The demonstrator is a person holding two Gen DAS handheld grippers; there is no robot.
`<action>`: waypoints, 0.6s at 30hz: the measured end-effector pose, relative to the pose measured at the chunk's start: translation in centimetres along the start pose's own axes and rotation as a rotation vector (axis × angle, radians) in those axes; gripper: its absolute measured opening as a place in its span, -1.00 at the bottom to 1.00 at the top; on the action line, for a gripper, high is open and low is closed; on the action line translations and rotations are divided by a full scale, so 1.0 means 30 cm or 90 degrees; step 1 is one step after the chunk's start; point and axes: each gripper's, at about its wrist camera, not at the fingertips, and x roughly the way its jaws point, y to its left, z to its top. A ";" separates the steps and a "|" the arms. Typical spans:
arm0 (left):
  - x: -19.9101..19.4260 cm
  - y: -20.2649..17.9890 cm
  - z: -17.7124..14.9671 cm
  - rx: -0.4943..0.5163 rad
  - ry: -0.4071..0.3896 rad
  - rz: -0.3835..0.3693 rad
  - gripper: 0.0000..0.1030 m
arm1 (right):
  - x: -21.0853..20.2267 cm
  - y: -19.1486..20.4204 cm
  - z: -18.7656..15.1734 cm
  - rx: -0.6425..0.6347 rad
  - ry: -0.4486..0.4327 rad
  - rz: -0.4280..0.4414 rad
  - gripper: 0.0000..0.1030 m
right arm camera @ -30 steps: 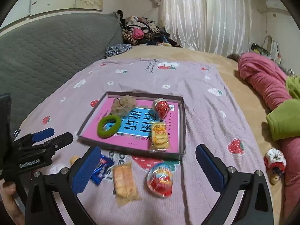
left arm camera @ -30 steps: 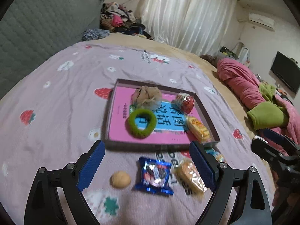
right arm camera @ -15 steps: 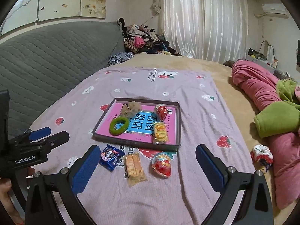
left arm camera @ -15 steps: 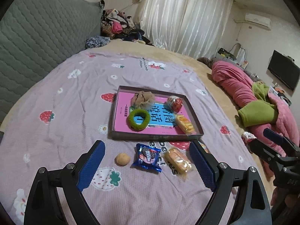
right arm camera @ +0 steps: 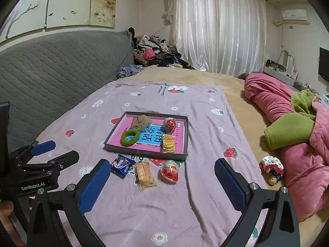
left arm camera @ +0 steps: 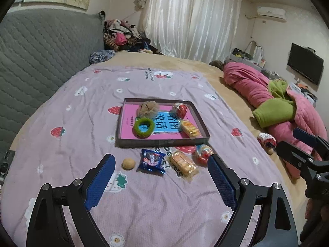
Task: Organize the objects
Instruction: 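Withdraw both open tools from the tray back toward the remaining snacks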
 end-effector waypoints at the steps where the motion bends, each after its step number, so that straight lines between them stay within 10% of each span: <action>1: -0.009 -0.006 -0.005 0.002 0.000 0.001 0.78 | -0.009 -0.003 -0.007 0.000 0.000 -0.002 0.98; 18: -0.080 -0.034 -0.090 0.023 0.008 0.019 0.78 | -0.075 0.001 -0.113 -0.001 0.018 -0.012 0.98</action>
